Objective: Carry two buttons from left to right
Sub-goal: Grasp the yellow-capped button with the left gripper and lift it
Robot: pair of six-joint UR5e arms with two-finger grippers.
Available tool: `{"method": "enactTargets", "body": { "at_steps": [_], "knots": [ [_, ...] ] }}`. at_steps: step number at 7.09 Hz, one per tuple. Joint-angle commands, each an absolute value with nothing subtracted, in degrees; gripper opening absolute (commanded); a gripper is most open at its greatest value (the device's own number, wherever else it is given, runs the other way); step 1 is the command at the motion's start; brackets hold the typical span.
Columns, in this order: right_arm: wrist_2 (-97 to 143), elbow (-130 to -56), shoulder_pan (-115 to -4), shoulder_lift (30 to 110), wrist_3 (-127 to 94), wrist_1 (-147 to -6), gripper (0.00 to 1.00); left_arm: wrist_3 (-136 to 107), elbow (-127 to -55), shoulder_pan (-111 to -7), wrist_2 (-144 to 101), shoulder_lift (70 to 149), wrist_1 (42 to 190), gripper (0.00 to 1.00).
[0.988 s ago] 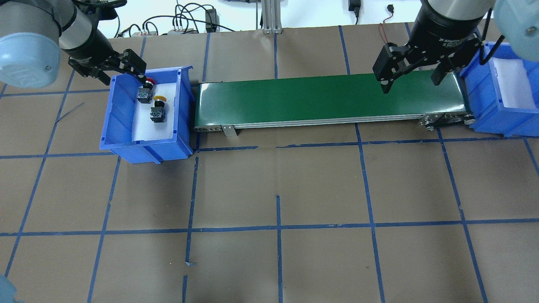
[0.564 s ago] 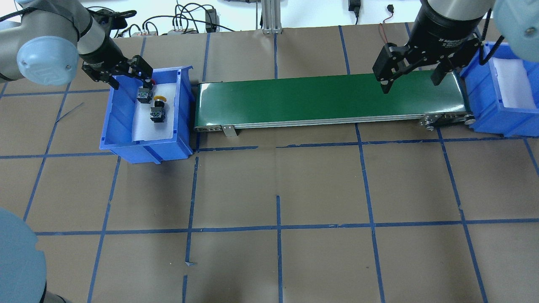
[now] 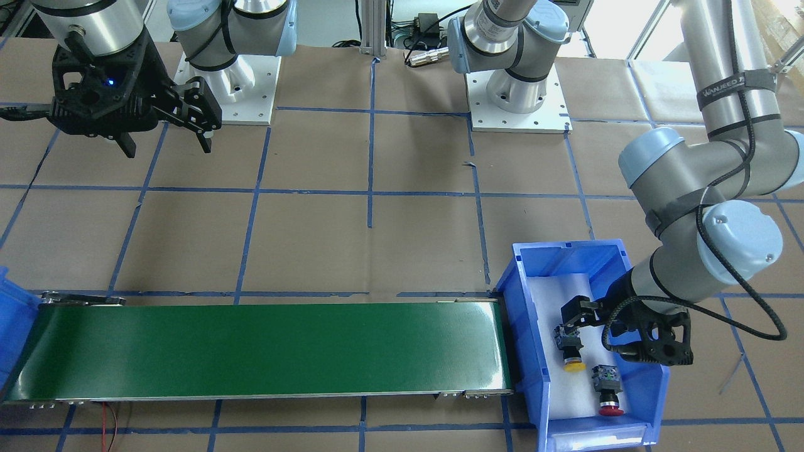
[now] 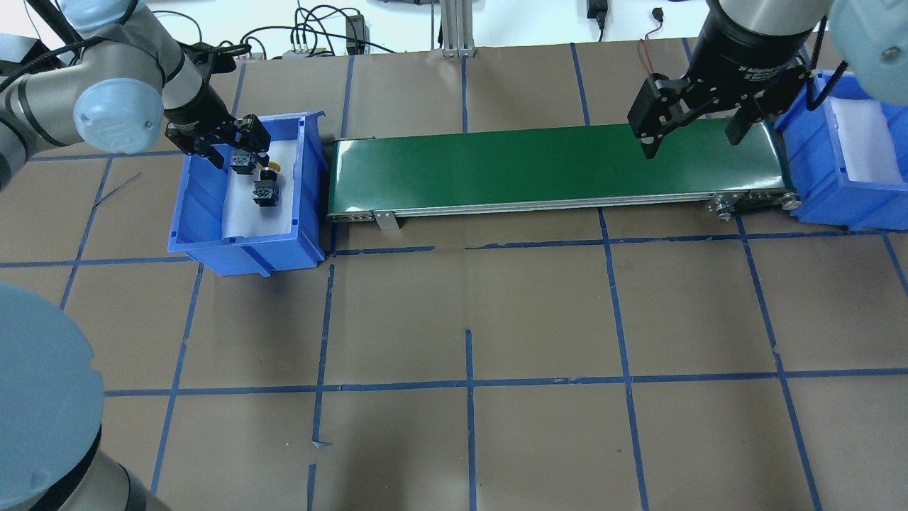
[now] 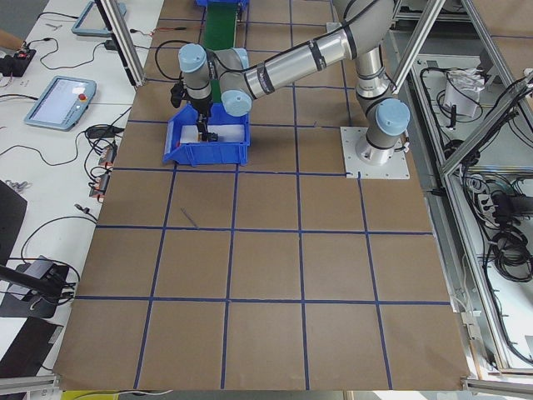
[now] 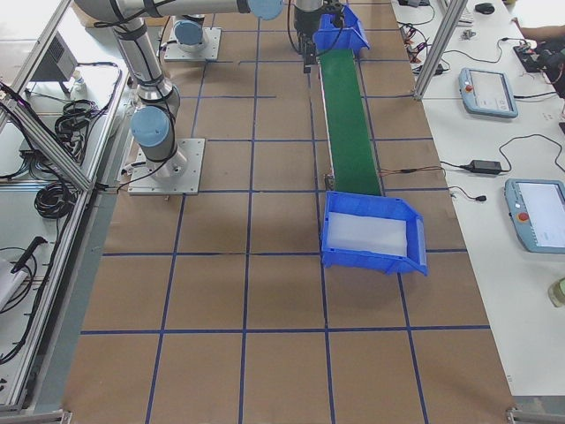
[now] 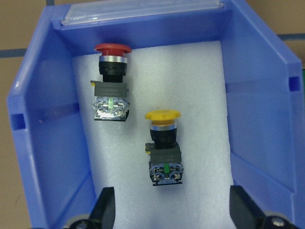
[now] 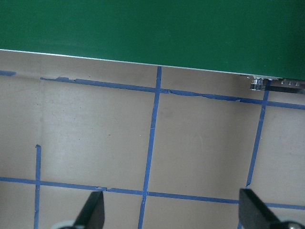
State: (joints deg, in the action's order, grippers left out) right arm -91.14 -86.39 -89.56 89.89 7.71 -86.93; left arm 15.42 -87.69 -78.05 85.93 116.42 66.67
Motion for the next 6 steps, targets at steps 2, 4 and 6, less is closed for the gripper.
{"method": "enactTargets", "body": {
  "at_steps": [2,4,6],
  "knots": [
    [-91.1,-86.4,-89.6,89.8,7.7,-86.9,1.0,15.1,-88.8,-78.4,86.0,117.8,66.5,0.84],
    [-91.1,-86.4,-89.6,89.9,7.7,-86.9,1.0,15.1,-88.7,-78.4,86.0,119.5,66.1,0.82],
    [-91.1,-86.4,-89.6,89.9,7.7,-86.9,1.0,15.3,-88.5,-78.4,86.0,120.2,65.0,0.82]
  ]
}}
